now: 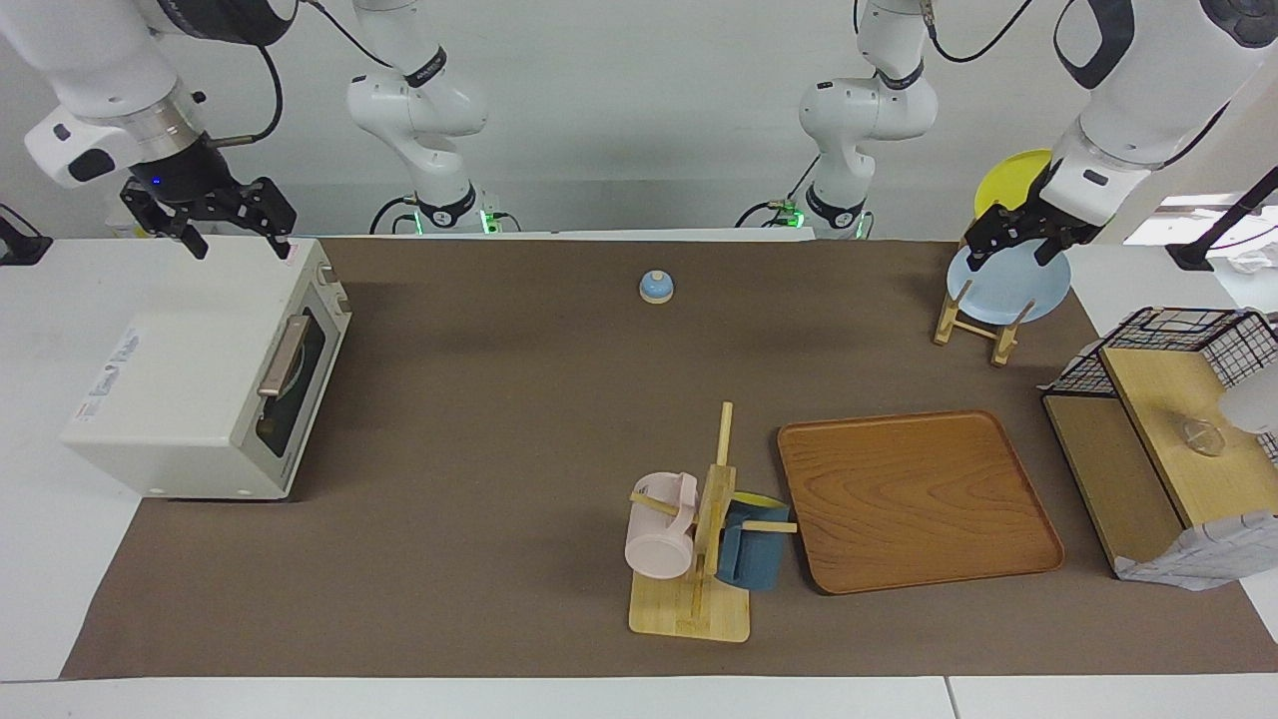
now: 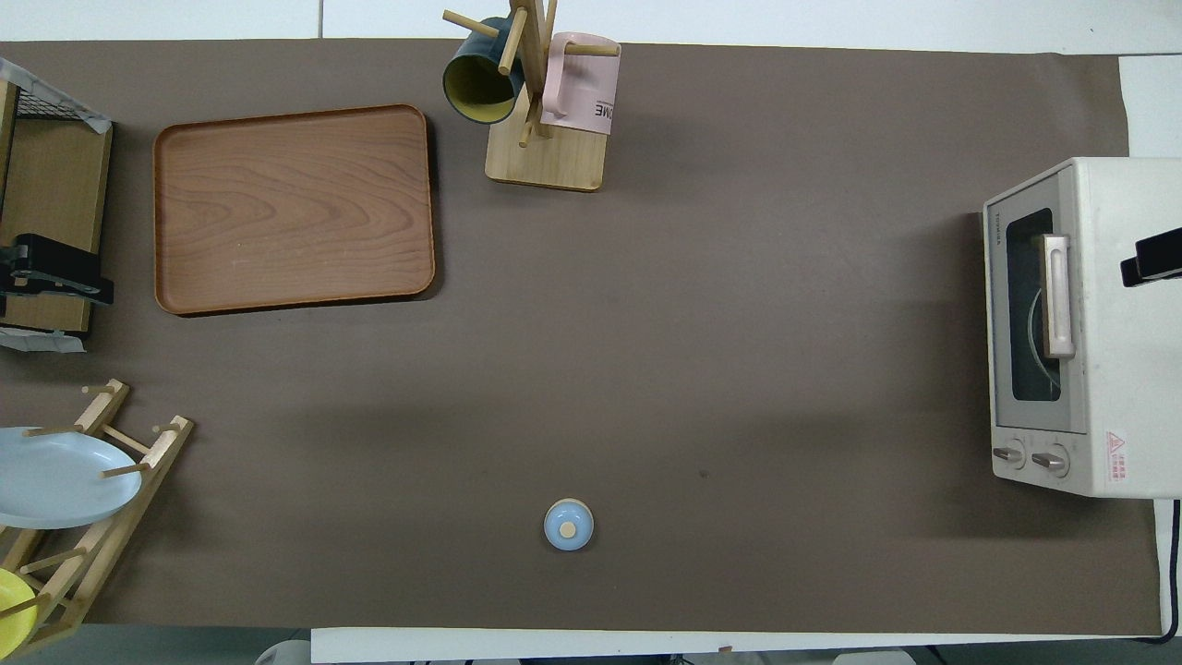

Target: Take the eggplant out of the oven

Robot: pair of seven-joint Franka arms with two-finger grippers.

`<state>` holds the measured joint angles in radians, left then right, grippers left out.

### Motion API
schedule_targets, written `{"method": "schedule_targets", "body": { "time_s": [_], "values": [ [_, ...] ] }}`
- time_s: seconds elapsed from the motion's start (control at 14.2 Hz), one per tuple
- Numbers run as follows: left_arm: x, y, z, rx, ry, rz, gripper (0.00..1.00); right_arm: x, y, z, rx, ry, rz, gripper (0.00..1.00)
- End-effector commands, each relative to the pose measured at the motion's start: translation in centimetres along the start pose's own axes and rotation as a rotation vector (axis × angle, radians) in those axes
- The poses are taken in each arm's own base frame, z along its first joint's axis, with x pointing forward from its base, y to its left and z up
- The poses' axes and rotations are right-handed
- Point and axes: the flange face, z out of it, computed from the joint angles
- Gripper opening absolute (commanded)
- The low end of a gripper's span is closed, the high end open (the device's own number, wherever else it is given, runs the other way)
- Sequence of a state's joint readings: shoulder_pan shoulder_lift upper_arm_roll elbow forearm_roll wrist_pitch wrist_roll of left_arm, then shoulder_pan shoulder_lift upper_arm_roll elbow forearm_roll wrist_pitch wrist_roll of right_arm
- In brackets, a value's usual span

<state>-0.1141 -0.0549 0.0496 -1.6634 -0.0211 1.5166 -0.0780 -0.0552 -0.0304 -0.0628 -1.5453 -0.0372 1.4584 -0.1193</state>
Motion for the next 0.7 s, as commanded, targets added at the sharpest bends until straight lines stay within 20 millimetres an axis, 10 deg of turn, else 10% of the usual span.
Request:
{"method": "schedule_targets", "body": {
  "time_s": [0.0, 0.35, 0.49, 0.63],
  "values": [
    [2.1, 0.0, -0.5, -0.010, 0.001, -0.019, 1.00, -0.3, 0.2, -0.1, 0.001, -0.008, 0.014, 1.00],
    [1.8, -0.4, -0.5, 0.000, 0.000, -0.029, 1.00, -0.3, 0.6, 0.8, 0.008, -0.026, -0.018, 0.99],
    [1.7, -0.4, 0.3, 0.000, -0.008, -0.019, 1.00, -0.9, 0.3, 2.6, 0.016, -0.038, -0.068, 0.15],
    [1.6, -0.4, 0.3, 0.000, -0.009, -0.024, 1.00, 0.1, 0.4, 6.3, 0.003, -0.036, -0.079, 0.00]
  ]
}}
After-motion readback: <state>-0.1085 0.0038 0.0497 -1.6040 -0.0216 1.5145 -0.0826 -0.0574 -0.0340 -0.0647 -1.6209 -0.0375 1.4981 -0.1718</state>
